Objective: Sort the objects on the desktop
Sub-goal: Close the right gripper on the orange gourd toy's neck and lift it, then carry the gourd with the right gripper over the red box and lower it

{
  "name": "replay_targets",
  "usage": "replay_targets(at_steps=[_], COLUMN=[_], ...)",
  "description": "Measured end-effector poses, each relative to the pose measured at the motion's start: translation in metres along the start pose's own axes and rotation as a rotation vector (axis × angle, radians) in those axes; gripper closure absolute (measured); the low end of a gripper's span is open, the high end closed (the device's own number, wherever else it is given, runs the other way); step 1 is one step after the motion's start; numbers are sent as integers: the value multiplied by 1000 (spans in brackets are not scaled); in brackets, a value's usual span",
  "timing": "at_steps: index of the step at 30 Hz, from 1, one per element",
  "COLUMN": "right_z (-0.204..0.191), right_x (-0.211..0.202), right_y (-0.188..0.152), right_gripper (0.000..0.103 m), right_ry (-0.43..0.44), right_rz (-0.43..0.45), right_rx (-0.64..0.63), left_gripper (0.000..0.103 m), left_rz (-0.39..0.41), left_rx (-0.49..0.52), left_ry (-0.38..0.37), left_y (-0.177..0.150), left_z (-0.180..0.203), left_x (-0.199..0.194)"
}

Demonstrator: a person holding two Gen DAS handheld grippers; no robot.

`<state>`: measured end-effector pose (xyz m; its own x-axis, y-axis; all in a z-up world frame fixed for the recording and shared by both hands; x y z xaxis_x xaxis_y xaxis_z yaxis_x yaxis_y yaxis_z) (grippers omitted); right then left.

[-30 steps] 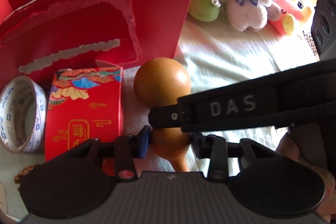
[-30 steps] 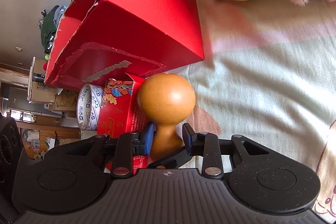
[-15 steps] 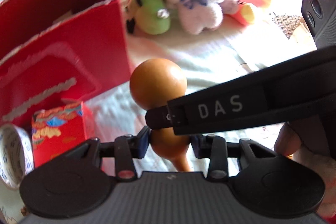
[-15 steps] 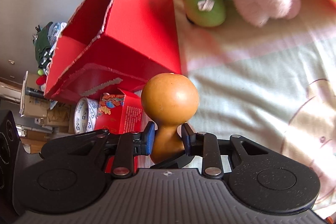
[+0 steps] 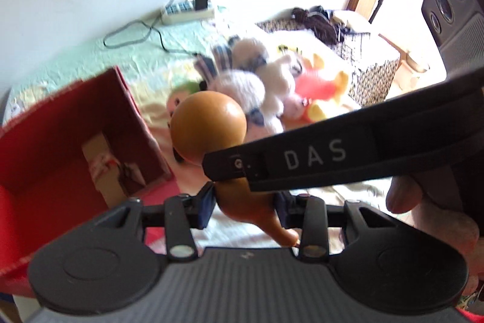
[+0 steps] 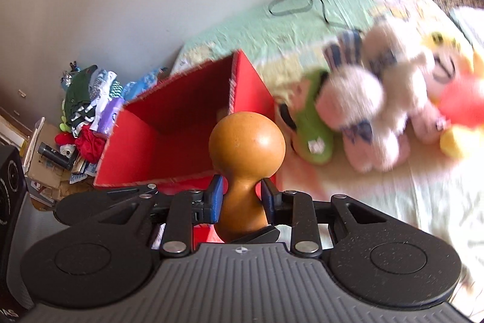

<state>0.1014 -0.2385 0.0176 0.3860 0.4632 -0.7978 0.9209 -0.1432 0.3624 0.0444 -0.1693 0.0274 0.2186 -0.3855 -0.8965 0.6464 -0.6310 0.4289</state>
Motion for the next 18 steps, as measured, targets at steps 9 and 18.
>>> replay_targets(at_steps=[9, 18], right_z=[-45, -70], right_x=[-1, 58], right_y=[54, 88], right_gripper=[73, 73], right_ry=[-30, -106], right_rz=[16, -111], right_rx=[-149, -210], left_gripper=[63, 62], left_rz=[64, 4], left_rx=[-1, -13], left_ry=[16, -8], left_y=[33, 42], left_z=[-54, -115], left_x=[-34, -3])
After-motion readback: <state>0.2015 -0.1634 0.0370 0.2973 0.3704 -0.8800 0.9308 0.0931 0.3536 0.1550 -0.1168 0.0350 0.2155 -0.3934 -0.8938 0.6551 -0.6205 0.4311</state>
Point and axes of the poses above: each gripper's, at about its wrist camera, not at the fingertips, and x roughly the way its jaws point, z to its right, y to its top, the point moved 4 cm from there along x, roughly the way its jaws point, and after that the axes turned 13 degrees about -z, right-handed, at the moved point
